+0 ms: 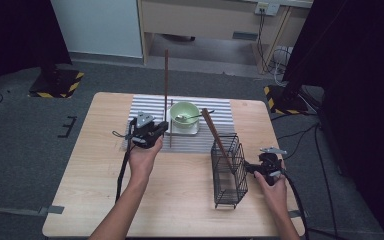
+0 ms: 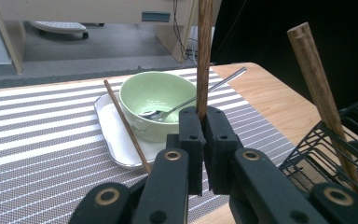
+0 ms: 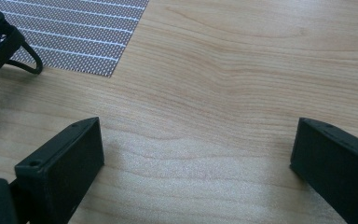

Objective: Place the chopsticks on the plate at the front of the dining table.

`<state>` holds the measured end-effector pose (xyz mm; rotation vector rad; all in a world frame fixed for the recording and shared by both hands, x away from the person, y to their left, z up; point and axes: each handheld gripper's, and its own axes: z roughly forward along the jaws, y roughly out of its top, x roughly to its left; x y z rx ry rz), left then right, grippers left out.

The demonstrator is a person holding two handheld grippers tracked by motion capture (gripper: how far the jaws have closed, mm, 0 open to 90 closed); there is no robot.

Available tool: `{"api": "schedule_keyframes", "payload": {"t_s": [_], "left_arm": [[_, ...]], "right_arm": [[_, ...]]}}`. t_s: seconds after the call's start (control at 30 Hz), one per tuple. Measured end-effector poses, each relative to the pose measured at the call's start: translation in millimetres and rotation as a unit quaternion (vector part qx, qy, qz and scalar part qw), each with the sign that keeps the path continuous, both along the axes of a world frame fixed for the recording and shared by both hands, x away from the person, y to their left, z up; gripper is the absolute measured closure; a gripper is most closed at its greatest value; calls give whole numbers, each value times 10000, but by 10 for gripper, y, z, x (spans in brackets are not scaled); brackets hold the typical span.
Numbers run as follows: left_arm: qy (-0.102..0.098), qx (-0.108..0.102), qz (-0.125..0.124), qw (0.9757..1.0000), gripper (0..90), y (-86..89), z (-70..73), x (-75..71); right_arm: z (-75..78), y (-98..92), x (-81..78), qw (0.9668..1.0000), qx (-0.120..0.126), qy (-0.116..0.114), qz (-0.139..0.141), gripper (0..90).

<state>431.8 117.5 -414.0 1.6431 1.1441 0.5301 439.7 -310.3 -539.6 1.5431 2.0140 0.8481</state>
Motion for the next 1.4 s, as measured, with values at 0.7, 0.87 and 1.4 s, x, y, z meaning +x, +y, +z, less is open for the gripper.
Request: {"api": "schedule_keyframes", "payload": {"t_s": [0.7, 0.87, 1.4], "left_arm": [[209, 296, 672, 9971, 863, -133, -346, 230], [303, 351, 775, 9959, 863, -118, -443, 267], [447, 474, 796, 9947, 863, -145, -655, 331]], "right_arm": [[0, 1, -2, 10000, 7, 3, -8, 26], [0, 1, -2, 10000, 6, 4, -7, 26], [0, 2, -3, 10000, 6, 0, -16, 26]]}}
